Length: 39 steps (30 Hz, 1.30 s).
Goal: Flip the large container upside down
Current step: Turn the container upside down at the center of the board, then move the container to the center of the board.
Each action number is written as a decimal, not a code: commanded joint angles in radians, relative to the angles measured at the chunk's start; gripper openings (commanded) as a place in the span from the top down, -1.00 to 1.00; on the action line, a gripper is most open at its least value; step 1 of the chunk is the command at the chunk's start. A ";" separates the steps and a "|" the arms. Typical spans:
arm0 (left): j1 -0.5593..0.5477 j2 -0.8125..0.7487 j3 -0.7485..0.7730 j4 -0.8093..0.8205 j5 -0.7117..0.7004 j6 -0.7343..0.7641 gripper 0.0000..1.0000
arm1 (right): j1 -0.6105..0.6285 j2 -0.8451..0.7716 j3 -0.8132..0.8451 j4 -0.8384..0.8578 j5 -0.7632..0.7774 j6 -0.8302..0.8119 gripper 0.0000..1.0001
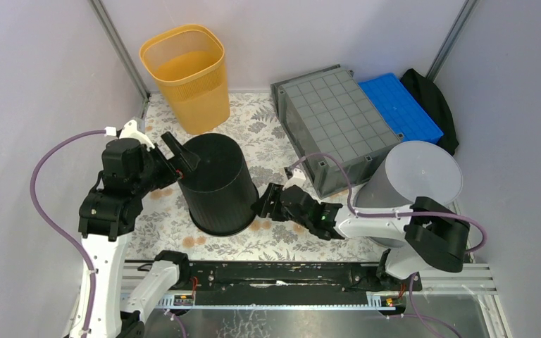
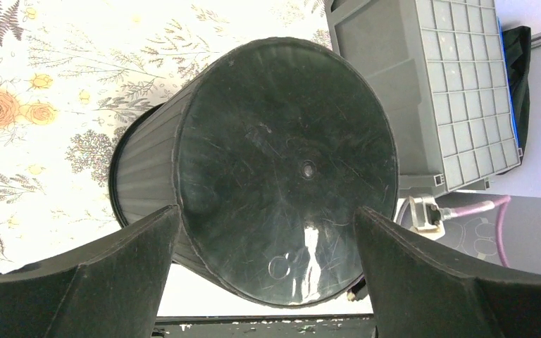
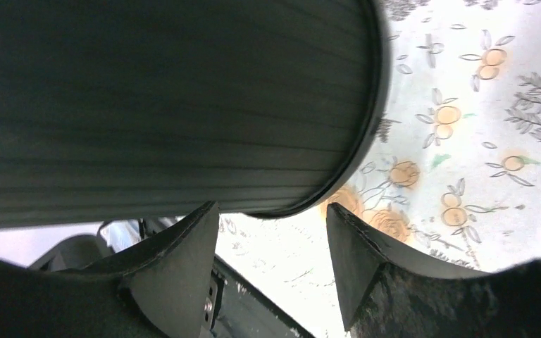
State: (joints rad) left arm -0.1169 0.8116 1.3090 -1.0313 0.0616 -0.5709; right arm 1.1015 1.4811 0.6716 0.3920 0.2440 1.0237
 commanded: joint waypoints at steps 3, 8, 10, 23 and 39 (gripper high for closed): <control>-0.001 -0.037 -0.015 -0.026 -0.026 0.014 -1.00 | 0.054 -0.115 0.059 -0.165 0.039 -0.128 -0.30; -0.001 -0.045 -0.071 -0.012 0.001 0.004 -1.00 | 0.056 -0.221 0.018 -0.209 0.024 -0.137 -0.31; -0.002 -0.041 -0.103 0.015 0.014 -0.003 -1.00 | 0.055 -0.278 0.002 -0.230 0.021 -0.140 -0.32; -0.002 0.190 -0.238 0.448 0.066 -0.160 -1.00 | 0.057 -0.714 -0.123 -0.436 0.062 -0.125 -0.35; -0.076 0.701 -0.071 0.973 0.025 -0.266 -1.00 | 0.058 -0.908 -0.128 -0.614 0.119 -0.164 -0.44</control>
State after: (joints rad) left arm -0.1707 1.4357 1.1999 -0.1719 0.1081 -0.8368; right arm 1.1530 0.5968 0.5404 -0.2058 0.3248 0.8772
